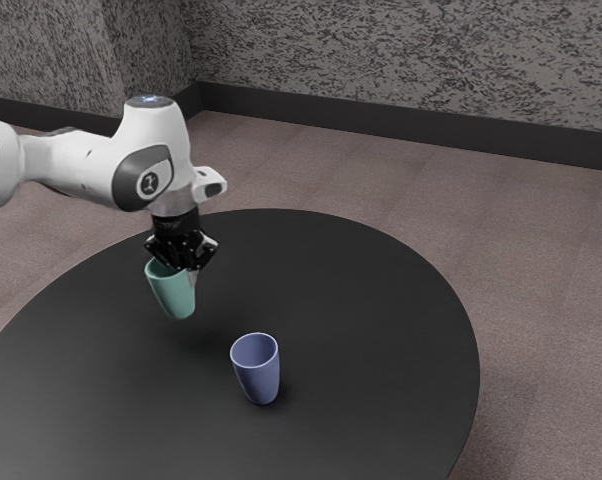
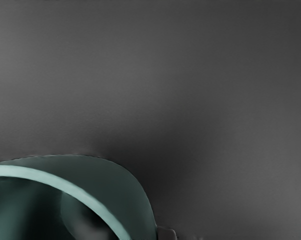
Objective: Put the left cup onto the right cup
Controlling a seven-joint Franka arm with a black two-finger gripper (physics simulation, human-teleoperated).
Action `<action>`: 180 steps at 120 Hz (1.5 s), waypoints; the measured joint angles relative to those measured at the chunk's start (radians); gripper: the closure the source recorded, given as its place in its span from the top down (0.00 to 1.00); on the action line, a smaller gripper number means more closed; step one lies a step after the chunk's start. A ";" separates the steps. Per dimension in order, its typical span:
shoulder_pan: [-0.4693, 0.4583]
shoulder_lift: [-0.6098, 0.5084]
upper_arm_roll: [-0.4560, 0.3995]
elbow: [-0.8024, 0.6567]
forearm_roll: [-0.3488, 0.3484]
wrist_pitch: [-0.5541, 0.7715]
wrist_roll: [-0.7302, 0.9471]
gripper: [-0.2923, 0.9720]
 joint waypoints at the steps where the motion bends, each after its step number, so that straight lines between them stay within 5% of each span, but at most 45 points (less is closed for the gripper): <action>1: 0.000 -0.004 -0.002 -0.001 0.000 -0.002 -0.002 0.15; 73: -0.023 -0.222 -0.220 -0.054 0.004 -0.180 -0.243 0.15; 180: -0.053 -0.158 -0.294 -0.010 0.010 -0.219 -0.564 0.15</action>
